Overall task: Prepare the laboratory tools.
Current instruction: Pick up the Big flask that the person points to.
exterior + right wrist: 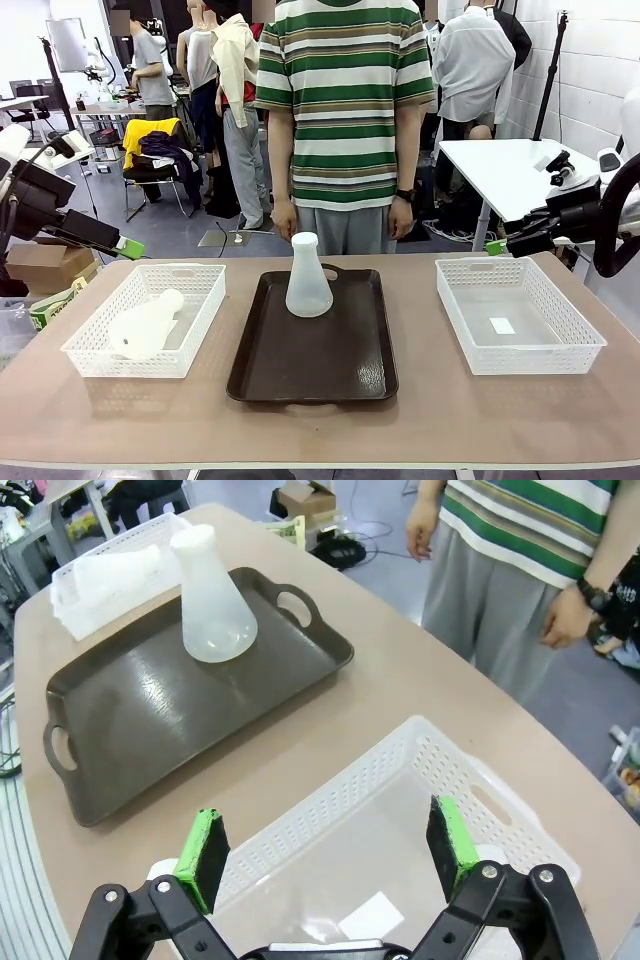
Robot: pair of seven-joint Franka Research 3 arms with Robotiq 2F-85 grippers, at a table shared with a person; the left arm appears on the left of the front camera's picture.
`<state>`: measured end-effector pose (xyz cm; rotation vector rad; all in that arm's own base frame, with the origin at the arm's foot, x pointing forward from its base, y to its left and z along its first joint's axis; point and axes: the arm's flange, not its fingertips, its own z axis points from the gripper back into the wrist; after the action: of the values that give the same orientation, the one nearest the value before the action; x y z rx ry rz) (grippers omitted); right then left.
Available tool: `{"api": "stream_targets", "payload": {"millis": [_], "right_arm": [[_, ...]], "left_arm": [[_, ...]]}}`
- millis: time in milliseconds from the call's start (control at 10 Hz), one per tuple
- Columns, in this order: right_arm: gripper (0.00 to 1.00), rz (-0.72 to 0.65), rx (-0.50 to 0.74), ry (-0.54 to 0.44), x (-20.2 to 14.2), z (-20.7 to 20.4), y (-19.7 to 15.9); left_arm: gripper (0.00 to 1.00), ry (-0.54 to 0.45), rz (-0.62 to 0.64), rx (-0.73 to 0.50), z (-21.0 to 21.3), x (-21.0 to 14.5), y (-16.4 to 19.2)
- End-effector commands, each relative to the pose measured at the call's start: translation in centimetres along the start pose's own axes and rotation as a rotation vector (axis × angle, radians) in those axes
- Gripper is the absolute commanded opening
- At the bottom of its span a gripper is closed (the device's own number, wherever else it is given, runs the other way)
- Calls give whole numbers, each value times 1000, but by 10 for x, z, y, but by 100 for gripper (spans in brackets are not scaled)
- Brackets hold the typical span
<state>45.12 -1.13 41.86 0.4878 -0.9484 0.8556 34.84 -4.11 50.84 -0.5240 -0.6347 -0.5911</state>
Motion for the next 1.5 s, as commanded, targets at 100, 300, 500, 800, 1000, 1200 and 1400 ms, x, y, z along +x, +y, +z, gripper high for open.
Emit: {"api": "stream_targets", "payload": {"millis": [100, 300, 500, 800, 1000, 1200, 1400], "right_arm": [[100, -1, -1, 15, -1, 0, 0], [100, -1, -1, 15, -1, 0, 0], [100, -1, -1, 15, -1, 0, 0], [100, -1, -1, 15, -1, 0, 0], [100, -1, -1, 15, -1, 0, 0], [100, -1, -1, 15, -1, 0, 0], [100, -1, -1, 15, -1, 0, 0]], "left_arm": [[100, -8, 2, -19, 0, 0, 2], [100, -8, 2, -19, 0, 0, 2], [100, -8, 2, -19, 0, 0, 2], [100, -8, 2, -19, 0, 0, 2], [100, -8, 2, -19, 0, 0, 2], [100, -8, 2, -19, 0, 0, 2], [100, -8, 2, -19, 0, 0, 2]]}}
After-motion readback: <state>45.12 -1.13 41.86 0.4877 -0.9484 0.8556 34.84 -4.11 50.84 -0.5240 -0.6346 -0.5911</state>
